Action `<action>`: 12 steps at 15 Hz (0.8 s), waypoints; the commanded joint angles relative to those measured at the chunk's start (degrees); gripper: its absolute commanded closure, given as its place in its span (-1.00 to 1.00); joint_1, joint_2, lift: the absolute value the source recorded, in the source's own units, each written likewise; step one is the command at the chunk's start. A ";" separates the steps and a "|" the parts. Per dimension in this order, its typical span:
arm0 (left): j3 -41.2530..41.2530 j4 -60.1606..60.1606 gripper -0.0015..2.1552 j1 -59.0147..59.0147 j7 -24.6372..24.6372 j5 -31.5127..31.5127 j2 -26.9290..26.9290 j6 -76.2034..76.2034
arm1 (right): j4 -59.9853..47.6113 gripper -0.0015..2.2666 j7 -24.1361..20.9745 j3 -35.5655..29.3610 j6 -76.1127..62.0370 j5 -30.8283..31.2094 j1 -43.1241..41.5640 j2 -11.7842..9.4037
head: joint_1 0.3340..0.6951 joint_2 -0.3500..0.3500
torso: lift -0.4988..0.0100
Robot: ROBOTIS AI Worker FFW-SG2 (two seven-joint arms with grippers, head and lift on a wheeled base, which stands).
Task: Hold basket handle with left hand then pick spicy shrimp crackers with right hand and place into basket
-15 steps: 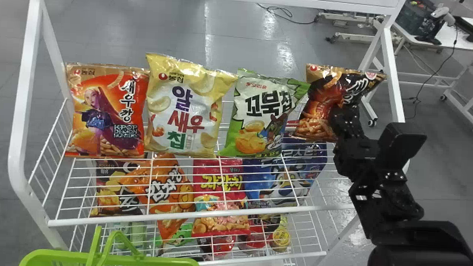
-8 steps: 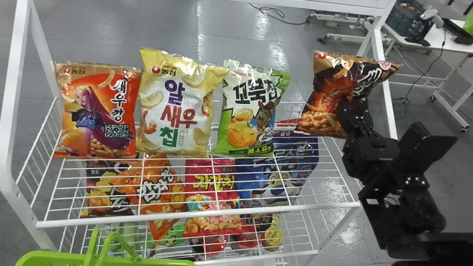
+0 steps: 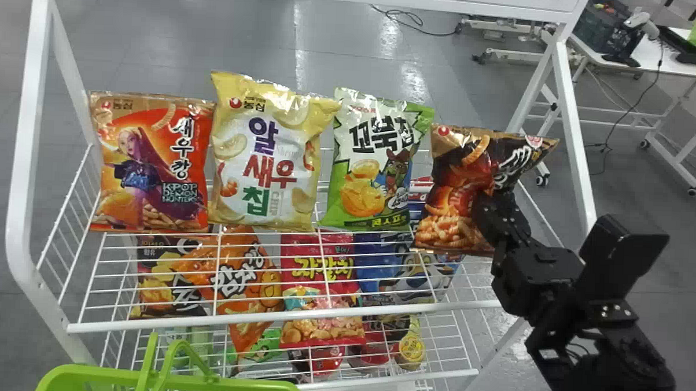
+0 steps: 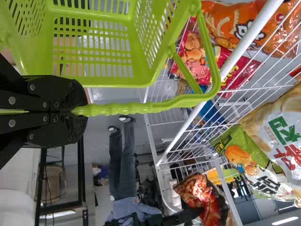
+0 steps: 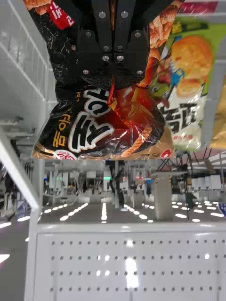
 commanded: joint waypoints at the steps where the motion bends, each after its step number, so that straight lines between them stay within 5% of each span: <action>1: -0.06 0.03 0.75 0.00 -0.08 -0.17 -0.08 0.07 | -4.40 0.46 -0.18 1.05 8.34 -0.84 2.88 0.12 | 1.00 -0.41 | 0.81; 12: -1.02 -0.41 0.75 0.00 0.01 -1.67 -0.26 0.07 | -19.34 0.46 -0.44 5.01 41.39 -8.31 6.83 -0.59 | 1.00 -0.05 | 0.81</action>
